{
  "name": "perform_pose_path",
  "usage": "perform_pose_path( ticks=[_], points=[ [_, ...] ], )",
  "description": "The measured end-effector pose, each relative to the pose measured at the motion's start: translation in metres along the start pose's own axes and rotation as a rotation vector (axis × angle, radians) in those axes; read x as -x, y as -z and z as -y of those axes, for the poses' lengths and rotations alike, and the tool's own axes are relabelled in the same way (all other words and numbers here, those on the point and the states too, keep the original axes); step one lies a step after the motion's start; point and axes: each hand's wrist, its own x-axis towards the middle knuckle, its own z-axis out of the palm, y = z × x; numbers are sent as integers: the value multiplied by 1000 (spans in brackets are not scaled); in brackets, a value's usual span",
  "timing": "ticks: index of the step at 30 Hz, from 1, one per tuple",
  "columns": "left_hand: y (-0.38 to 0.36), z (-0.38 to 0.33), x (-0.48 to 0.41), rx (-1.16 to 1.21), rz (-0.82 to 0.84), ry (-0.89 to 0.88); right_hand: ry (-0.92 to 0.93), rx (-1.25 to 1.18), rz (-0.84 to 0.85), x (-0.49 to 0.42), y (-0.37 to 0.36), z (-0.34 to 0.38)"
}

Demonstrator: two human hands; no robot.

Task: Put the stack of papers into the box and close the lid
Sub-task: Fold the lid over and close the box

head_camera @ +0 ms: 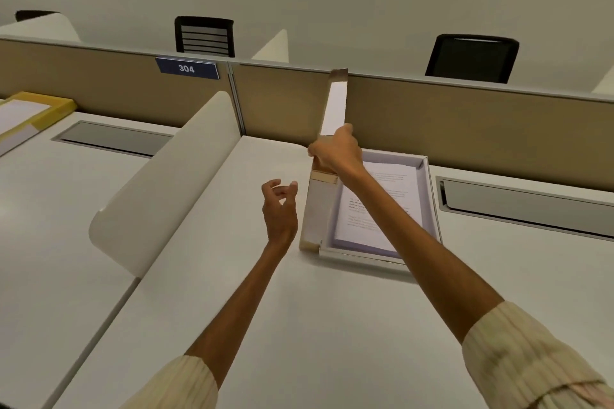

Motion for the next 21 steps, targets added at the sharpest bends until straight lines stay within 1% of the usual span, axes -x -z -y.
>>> perform_pose_path(
  ticks=[1, 2, 3, 4, 6, 8, 12, 15, 18, 21],
  points=[
    [4, 8, -6, -77, 24, 158, -10, -20, -15, 0, 2, -3],
    [9, 16, -11, -124, 85, 324, -23, -40, -32, 1, 4, -5],
    [17, 24, -14, -136, 182, 460, -41, -63, -47, 2, 6, -8],
    [25, 31, -14, -118, 299, 563, -59, -93, -57, 2, 8, -12],
    [36, 44, -13, -42, 484, 693, -85, -176, -65, 3, 12, -18],
    [39, 52, -15, 28, 546, 722, -91, -252, -67, 5, 16, -24],
    [41, 48, -20, 94, 544, 742, -55, -330, -89, 7, 24, -34],
    [45, 42, -27, 65, 546, 748, -52, -390, -98, 1, 38, -43],
    [43, 31, -34, -6, 531, 686, -61, -424, -96, -6, 52, -54],
    [36, 25, -38, -92, 453, 577, -76, -472, -101, -12, 66, -66]
  ],
)
